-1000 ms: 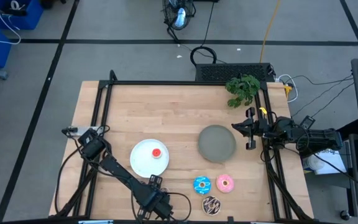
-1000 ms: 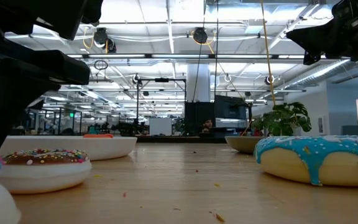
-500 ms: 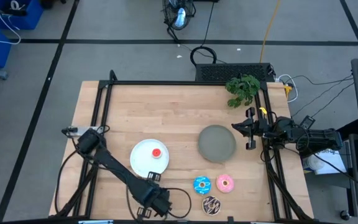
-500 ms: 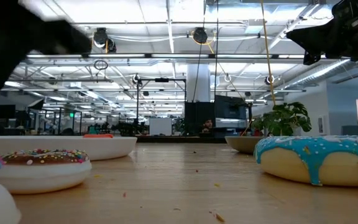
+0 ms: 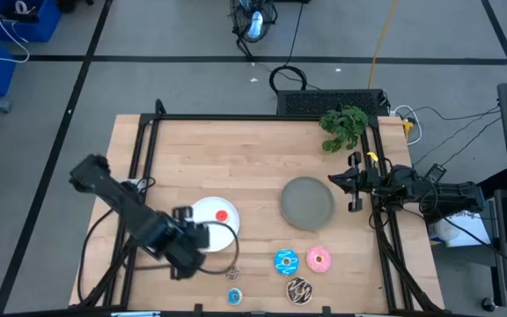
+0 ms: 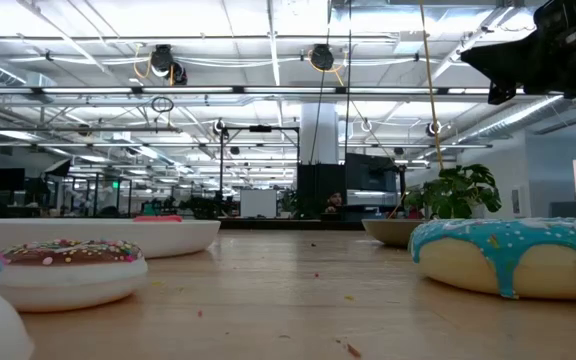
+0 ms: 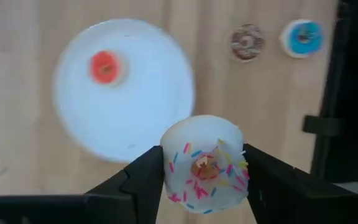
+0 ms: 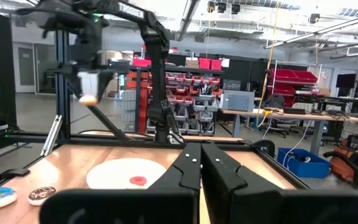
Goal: Pick & Place donuts
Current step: Put the small white donut on the white plate
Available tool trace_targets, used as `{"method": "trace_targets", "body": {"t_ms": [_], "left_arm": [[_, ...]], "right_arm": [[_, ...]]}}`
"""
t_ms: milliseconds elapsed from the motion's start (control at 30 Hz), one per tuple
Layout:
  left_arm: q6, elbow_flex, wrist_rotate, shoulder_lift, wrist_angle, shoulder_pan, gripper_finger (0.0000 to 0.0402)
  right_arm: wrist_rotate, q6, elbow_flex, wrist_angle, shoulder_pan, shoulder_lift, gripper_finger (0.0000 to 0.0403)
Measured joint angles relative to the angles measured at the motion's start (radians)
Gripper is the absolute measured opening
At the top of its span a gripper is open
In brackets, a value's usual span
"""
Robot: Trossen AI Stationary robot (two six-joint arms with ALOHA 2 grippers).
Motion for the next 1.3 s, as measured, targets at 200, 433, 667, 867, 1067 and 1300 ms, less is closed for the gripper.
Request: {"method": "trace_targets", "body": {"t_ms": [200, 433, 667, 867, 1067, 1300], "left_arm": [[-0.119, 0.0, -0.052, -0.08, -0.128, 0.0, 0.0202], [-0.156, -0.003, -0.067, -0.093, -0.126, 0.0, 0.0202], [-0.146, -0.003, -0.073, -0.088, -0.127, 0.006, 0.0202], [-0.12, -0.003, -0.076, -0.088, -0.128, 0.006, 0.0202], [-0.079, -0.003, -0.102, -0.088, -0.128, 0.018, 0.0202], [0.007, -0.003, -0.084, -0.088, -0.127, 0.105, 0.0202]], "right_arm": [[0.0, 0.0, 0.0, 0.003, 0.0, 0.0, 0.0], [0.0, 0.0, 0.0, 0.02, 0.0, 0.0, 0.0], [0.0, 0.0, 0.0, 0.02, 0.0, 0.0, 0.0], [0.0, 0.0, 0.0, 0.02, 0.0, 0.0, 0.0], [0.0, 0.0, 0.0, 0.019, 0.0, 0.0, 0.0], [0.0, 0.0, 0.0, 0.019, 0.0, 0.0, 0.0]]}}
